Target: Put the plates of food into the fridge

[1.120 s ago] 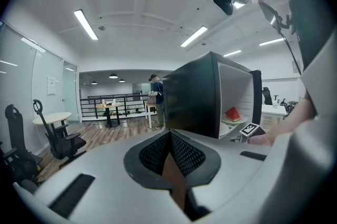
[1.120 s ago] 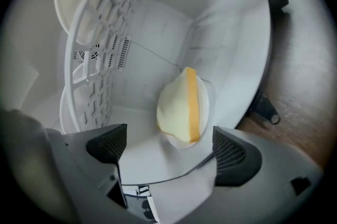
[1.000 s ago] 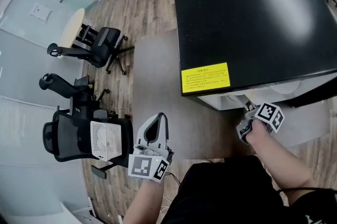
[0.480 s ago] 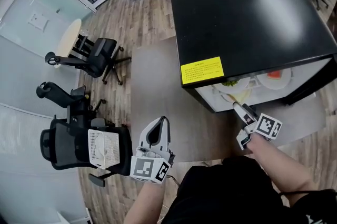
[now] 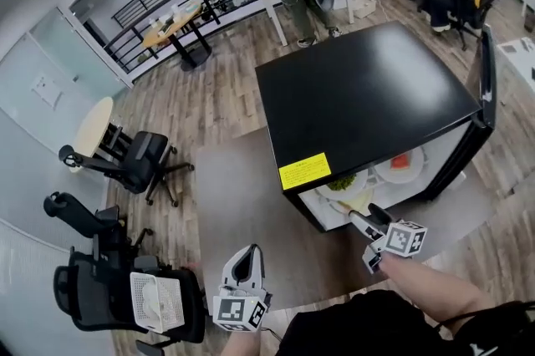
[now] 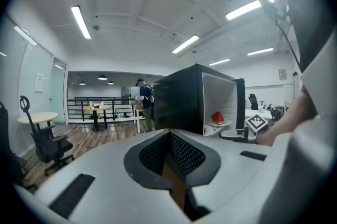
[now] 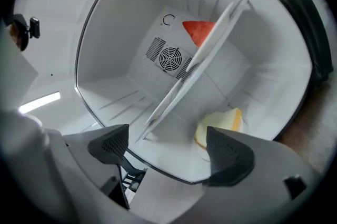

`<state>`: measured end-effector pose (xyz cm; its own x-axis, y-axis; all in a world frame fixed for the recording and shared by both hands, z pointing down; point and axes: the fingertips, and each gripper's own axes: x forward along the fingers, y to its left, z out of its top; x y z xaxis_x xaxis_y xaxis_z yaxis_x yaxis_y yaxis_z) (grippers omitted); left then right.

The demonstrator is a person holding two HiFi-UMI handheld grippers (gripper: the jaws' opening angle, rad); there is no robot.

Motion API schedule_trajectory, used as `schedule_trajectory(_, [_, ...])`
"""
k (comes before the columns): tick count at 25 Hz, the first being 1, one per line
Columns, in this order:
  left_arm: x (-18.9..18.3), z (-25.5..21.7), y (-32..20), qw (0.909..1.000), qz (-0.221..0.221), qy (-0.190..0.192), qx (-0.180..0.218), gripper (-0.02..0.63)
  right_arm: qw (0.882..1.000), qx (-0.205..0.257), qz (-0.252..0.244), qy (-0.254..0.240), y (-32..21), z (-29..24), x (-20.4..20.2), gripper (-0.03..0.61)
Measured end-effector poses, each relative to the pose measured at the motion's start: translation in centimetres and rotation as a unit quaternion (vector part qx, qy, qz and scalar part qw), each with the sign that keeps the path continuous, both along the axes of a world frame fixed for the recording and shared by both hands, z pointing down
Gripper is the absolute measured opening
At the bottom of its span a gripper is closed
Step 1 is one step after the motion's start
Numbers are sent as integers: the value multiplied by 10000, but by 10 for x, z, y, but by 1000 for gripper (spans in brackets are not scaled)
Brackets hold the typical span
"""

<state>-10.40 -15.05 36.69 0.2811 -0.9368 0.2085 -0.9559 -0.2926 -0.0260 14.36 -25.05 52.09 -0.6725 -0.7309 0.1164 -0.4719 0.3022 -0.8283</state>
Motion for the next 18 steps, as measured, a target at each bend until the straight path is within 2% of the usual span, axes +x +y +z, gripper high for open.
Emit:
schedule_trajectory(3, [-5, -14, 0, 9999, 79, 24, 143, 5, 9985, 324, 57, 438, 3, -19, 9, 469])
schedule_trajectory(6, [-12, -22, 0, 9997, 52, 147, 212, 3, 9946, 634, 142, 813, 4, -37, 18, 397])
schedule_trajectory(7, [-14, -23, 0, 9996, 70, 163, 239, 3, 9927, 743, 159, 937, 6, -44, 20, 393])
schedule_trajectory(11, [-23, -23, 8, 9993, 155, 210, 284, 4, 9789, 1266, 105, 1602, 17, -67, 23, 362])
schedule_trajectory(16, [-33, -7, 37, 9995, 184, 236, 34, 5, 9547, 1745, 104, 2409, 45, -80, 26, 221])
schedule_trajectory(17, [-38, -3, 41, 9995, 169, 266, 34, 3, 9501, 1798, 186, 2541, 47, -84, 29, 163])
schedule_trajectory(18, [-43, -1, 44, 9995, 152, 288, 38, 3, 9461, 1843, 263, 2648, 50, -88, 30, 70])
